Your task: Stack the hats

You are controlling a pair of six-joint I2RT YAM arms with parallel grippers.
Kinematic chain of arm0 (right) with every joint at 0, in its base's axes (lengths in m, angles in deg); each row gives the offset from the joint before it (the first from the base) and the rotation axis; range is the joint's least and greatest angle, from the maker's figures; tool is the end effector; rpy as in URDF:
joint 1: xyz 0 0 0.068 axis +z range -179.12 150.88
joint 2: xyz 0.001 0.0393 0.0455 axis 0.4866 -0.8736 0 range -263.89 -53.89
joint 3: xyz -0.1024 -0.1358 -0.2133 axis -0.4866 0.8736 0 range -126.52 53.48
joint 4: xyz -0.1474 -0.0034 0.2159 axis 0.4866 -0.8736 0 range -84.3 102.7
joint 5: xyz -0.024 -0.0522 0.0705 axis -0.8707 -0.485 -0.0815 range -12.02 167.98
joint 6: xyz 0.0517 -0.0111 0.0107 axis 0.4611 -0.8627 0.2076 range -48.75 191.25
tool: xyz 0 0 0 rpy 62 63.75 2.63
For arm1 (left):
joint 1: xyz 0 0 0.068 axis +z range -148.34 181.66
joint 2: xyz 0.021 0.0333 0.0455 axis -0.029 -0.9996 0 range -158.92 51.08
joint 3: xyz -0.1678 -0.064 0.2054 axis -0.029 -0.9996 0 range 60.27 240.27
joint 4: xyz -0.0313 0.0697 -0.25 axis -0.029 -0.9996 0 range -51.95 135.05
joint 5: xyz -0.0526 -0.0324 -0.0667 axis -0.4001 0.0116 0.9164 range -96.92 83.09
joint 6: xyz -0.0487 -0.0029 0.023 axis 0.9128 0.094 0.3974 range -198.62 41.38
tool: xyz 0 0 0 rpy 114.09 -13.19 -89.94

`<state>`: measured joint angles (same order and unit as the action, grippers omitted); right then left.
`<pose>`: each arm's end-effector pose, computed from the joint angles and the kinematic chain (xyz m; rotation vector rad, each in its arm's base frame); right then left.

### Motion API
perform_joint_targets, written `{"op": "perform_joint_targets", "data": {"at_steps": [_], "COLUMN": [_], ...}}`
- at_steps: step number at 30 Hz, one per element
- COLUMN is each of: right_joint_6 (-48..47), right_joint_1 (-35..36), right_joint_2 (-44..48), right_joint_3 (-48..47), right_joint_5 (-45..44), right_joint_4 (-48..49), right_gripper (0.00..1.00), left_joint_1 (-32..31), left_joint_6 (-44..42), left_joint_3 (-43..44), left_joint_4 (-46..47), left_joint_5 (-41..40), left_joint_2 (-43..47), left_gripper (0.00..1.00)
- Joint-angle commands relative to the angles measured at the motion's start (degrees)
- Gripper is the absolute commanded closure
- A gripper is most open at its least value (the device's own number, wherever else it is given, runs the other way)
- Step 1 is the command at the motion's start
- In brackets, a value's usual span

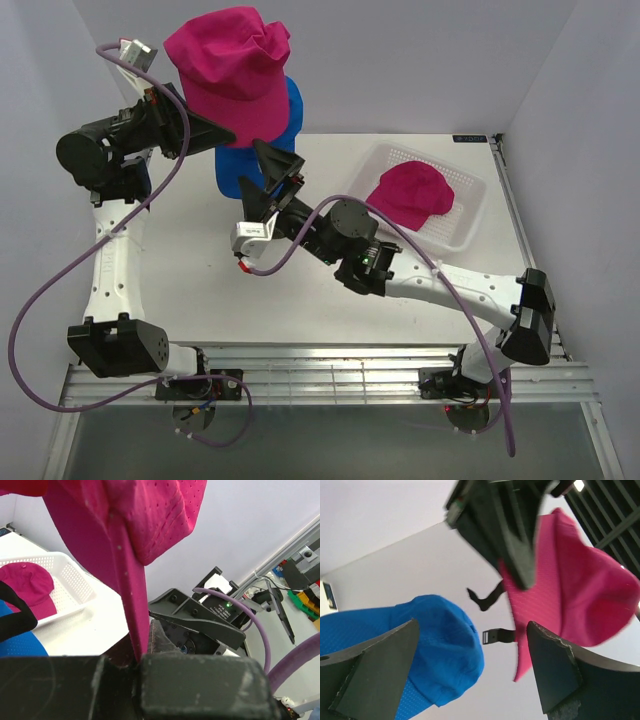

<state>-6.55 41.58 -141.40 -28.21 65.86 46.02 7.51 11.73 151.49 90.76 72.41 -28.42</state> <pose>0.1245 0.3324 0.4624 -0.9959 0.4787 -0.2264 0.2453 -0.0101 0.5495 0.6211 1.4998 -1.5727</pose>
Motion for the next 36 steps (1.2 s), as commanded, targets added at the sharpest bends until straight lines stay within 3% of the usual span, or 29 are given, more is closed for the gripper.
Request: {"op": "perform_joint_targets", "data": {"at_steps": [1, 12, 15, 22, 32, 35, 36], "right_joint_6": [-5.08, -15.10, -16.68, -17.83, -19.23, -19.14, -19.14], "right_joint_1": [0.32, 0.23, -0.21, -1.44, -2.67, -2.67, -2.67], "right_joint_2": [2.51, -8.20, -9.78, -11.81, -14.27, -14.71, -14.80], "right_joint_3": [-2.68, -11.29, -13.40, -16.57, -20.26, -20.88, -20.88], "right_joint_5": [-1.51, -9.50, -11.26, -12.49, -13.81, -13.37, -13.46], "right_joint_4": [5.61, 12.38, 14.13, 15.54, 19.68, 19.50, 19.68], "right_gripper": [0.08, 0.11, 0.18, 0.46, 0.51, 0.77, 0.92], "left_joint_1": [0.22, 0.22, 0.22, 0.22, 0.22, 0.22, 0.22], "left_joint_6": [0.62, 0.71, 0.71, 0.80, 0.71, 0.71, 0.54], "left_joint_3": [0.45, -0.43, -0.43, -0.61, -1.31, -1.40, -1.40], "left_joint_4": [1.83, 1.75, 1.75, 1.66, 1.57, 1.57, 1.57], "left_joint_5": [-1.99, -1.55, -1.37, -0.93, -0.67, -0.76, -0.67], "left_joint_2": [0.93, 2.34, 2.51, 3.04, 3.66, 3.66, 3.74], "left_gripper": [1.00, 1.00, 1.00, 1.00, 1.00, 1.00, 0.94]}}
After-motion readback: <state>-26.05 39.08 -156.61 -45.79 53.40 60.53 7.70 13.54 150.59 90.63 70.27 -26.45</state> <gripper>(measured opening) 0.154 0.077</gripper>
